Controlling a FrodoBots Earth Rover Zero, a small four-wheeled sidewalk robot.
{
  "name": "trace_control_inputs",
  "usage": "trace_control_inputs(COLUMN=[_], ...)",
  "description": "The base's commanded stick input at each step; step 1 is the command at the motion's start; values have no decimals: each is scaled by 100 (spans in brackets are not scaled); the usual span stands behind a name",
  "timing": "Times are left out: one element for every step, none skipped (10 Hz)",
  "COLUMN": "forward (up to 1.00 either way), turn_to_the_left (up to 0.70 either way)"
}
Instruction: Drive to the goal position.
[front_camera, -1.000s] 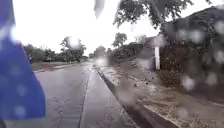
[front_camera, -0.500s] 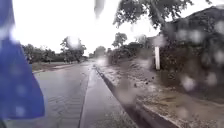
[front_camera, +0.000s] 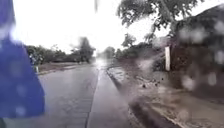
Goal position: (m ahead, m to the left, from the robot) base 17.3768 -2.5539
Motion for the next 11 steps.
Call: trace_control_inputs(forward=[0, 0, 0, 0, 0, 0, 0, 20, 100, 100, 100], turn_to_the_left=[45, 45, 45, 45, 45, 45, 45, 41, 27, 27, 27])
